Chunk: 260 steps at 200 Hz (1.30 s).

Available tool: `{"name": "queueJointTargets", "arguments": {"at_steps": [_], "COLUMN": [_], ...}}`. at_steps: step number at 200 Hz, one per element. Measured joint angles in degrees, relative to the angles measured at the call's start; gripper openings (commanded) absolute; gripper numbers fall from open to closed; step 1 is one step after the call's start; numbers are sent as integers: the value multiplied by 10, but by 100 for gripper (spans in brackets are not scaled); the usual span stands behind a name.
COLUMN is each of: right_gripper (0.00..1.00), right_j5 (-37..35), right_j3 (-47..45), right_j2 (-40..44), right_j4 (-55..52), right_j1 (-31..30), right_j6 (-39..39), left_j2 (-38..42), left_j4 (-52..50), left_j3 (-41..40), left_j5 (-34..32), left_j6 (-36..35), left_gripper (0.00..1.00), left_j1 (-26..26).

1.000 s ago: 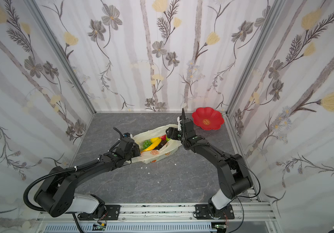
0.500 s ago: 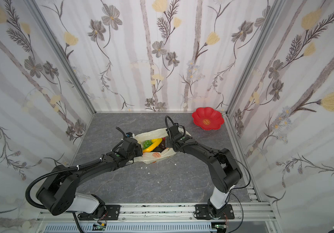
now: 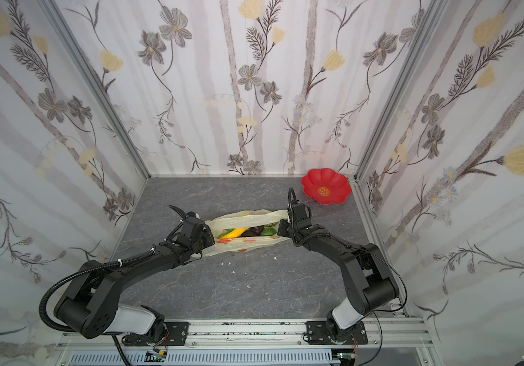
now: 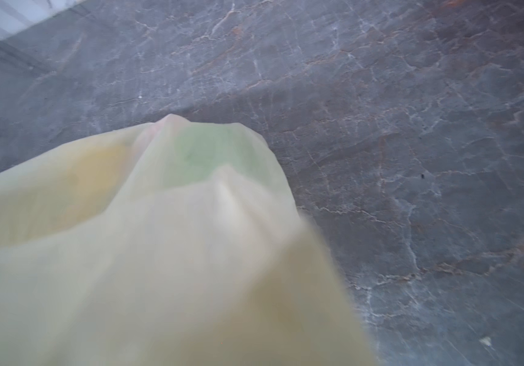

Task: Take fruits out of the plastic bag
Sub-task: Spread open the plastic bag at the center of the table.

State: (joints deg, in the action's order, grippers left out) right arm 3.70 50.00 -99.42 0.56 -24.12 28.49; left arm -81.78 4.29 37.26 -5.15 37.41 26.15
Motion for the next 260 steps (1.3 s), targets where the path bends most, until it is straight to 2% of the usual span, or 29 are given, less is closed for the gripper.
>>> {"name": "queueJointTargets", "arguments": {"at_steps": [21, 40, 59, 86, 111, 149, 178, 190, 203, 210, 235, 260], "right_gripper": [0, 0, 0, 0, 0, 0, 0, 0, 0, 0, 0, 0], "right_j5": [26, 40, 43, 43, 42, 40, 38, 38, 38, 38, 39, 50], "right_j3": [1, 4, 9, 24, 31, 41, 44, 44, 44, 44, 44, 42], "right_j2": [1, 6, 12, 14, 14, 14, 13, 13, 13, 13, 12, 4], "right_j4": [26, 30, 29, 17, 13, -2, -3, -3, -3, -3, -4, -3], "right_j1": [-3, -7, -8, -9, -10, -14, -16, -16, -16, -16, -16, -15], "right_j6": [0, -1, -5, -15, -21, -27, -32, -35, -35, -37, -49, -66], "left_j2": [7, 28, 45, 56, 35, -26, -122, -160, -201, -219, -263, -290], "left_j4": [-4, -21, -56, -105, -140, -158, -157, -161, -163, -165, -169, -165], "left_j3": [0, 5, 27, 61, 107, 186, 247, 269, 297, 312, 358, 410], "left_j5": [5, 0, -39, -107, -170, -235, -274, -278, -282, -284, -260, -193], "left_j6": [-7, -18, -41, -75, -110, -174, -231, -250, -256, -261, -257, -226], "left_gripper": [43, 56, 66, 72, 74, 83, 86, 82, 73, 65, 26, 3], "left_j1": [8, 30, 68, 110, 134, 162, 159, 152, 138, 128, 70, 5]}}
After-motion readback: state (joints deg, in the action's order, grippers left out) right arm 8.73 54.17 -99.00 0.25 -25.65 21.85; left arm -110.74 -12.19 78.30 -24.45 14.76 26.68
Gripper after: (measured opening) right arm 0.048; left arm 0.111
